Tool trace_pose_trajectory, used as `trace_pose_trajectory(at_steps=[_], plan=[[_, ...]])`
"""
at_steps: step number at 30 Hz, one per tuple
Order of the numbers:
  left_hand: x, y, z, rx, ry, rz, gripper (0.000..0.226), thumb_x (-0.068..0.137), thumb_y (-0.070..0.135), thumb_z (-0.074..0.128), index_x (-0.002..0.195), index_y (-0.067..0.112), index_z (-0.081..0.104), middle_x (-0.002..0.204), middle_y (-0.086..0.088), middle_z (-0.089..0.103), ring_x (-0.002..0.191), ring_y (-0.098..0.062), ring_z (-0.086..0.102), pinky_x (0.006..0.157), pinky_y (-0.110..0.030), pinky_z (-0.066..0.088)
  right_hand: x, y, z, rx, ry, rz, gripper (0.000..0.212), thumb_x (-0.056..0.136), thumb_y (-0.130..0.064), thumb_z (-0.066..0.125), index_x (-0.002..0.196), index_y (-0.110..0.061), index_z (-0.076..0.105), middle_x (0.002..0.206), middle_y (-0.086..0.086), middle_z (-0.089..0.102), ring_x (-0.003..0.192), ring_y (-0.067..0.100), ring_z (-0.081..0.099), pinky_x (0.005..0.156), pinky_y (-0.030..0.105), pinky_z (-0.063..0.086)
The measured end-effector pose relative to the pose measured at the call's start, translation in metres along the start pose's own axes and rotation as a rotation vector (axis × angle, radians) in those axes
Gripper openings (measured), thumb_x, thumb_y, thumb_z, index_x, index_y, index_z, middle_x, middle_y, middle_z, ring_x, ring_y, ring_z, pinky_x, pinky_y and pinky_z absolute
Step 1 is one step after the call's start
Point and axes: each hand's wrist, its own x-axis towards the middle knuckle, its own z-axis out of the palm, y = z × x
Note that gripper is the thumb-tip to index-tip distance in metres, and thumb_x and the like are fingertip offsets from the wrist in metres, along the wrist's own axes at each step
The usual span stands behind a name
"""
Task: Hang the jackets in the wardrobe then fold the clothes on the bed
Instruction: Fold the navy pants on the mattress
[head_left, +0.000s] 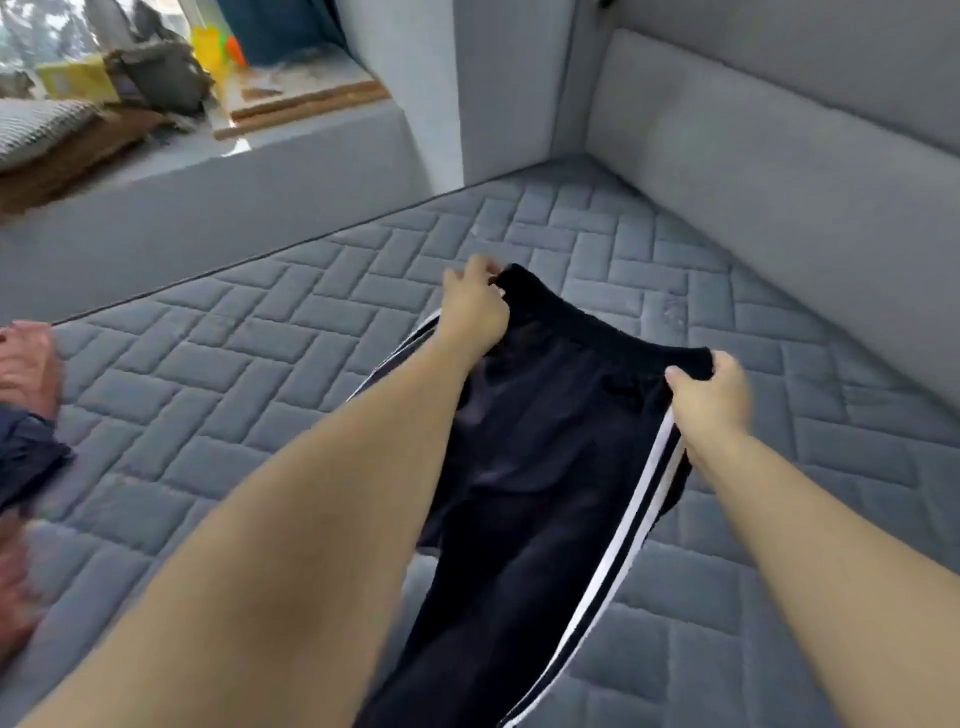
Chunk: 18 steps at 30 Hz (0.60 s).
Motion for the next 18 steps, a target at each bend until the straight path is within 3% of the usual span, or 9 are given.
trace_pose_trajectory(at_steps=[2,3,5,7,8,10,13,18], plan=[[0.028,-0.046,0.111,0.068,-0.177,-0.042,0.050,0.092,0.021,0.047,0.141,0.022,0.038,0.144,-0.015,0.027,0.131,-0.039,0.036,0.111,-0.044,0.029,0.061,0.072,0.020,-0.296,0.142,-0.013,0.045,0.096,-0.022,0.054,0.139,-0.014,0.042,0.140,0.014,0.043,0.124,0.033,0.046,0.099,0.044,0.039],[0.031,-0.081,0.162,0.193,-0.327,-0.095,0.061,0.091,0.039,0.049,0.148,0.032,0.027,0.155,-0.008,0.016,0.142,-0.035,0.021,0.114,-0.055,0.021,0.078,0.112,0.036,-0.462,0.130,-0.041,0.055,0.097,-0.027,0.052,0.146,-0.015,0.032,0.149,0.015,0.032,0.133,0.034,0.036,0.107,0.046,0.032],[0.017,-0.159,0.244,0.425,-0.605,-0.250,0.084,0.081,0.075,0.041,0.150,0.050,-0.001,0.161,0.011,-0.016,0.149,-0.023,-0.016,0.107,-0.074,0.003,0.090,0.195,0.078,-0.846,-0.116,-0.144,0.068,0.099,-0.044,0.040,0.154,-0.016,0.011,0.160,0.015,0.008,0.145,0.033,0.013,0.116,0.050,0.010],[-0.010,-0.224,0.300,0.561,-0.616,-0.293,0.098,0.069,0.094,0.027,0.142,0.055,-0.025,0.151,0.016,-0.041,0.138,-0.016,-0.041,0.096,-0.080,-0.011,0.083,0.275,0.117,-1.039,-0.384,-0.240,0.071,0.099,-0.056,0.023,0.154,-0.021,-0.007,0.162,0.009,-0.011,0.149,0.028,-0.008,0.119,0.050,-0.005],[-0.022,-0.245,0.319,0.620,-0.529,-0.254,0.097,0.067,0.097,0.018,0.138,0.055,-0.031,0.148,0.016,-0.045,0.135,-0.016,-0.045,0.093,-0.080,-0.017,0.080,0.309,0.131,-1.082,-0.409,-0.313,0.069,0.099,-0.057,0.018,0.153,-0.022,-0.008,0.162,0.009,-0.011,0.149,0.027,-0.010,0.119,0.051,-0.007],[-0.031,-0.266,0.342,0.729,-0.312,-0.089,0.090,0.074,0.093,0.011,0.145,0.050,-0.022,0.160,0.007,-0.026,0.145,-0.022,-0.030,0.092,-0.079,-0.017,0.083,0.352,0.146,-1.077,-0.308,-0.425,0.069,0.097,-0.055,0.021,0.154,-0.020,0.007,0.163,0.011,0.004,0.150,0.030,-0.001,0.119,0.052,-0.004],[-0.029,-0.269,0.344,0.742,-0.215,0.018,0.081,0.087,0.076,0.025,0.155,0.034,0.012,0.162,-0.007,0.010,0.150,-0.031,-0.001,0.097,-0.082,-0.001,0.087,0.366,0.149,-1.054,-0.250,-0.501,0.069,0.095,-0.053,0.026,0.154,-0.018,0.019,0.162,0.011,0.012,0.149,0.031,0.005,0.119,0.053,0.000],[-0.033,-0.260,0.341,0.755,-0.213,-0.012,0.082,0.084,0.071,0.032,0.154,0.029,0.019,0.161,-0.008,0.011,0.150,-0.032,0.000,0.100,-0.082,0.002,0.084,0.366,0.146,-1.030,-0.252,-0.525,0.068,0.094,-0.049,0.031,0.153,-0.017,0.024,0.162,0.010,0.014,0.149,0.031,0.006,0.118,0.056,0.006]])
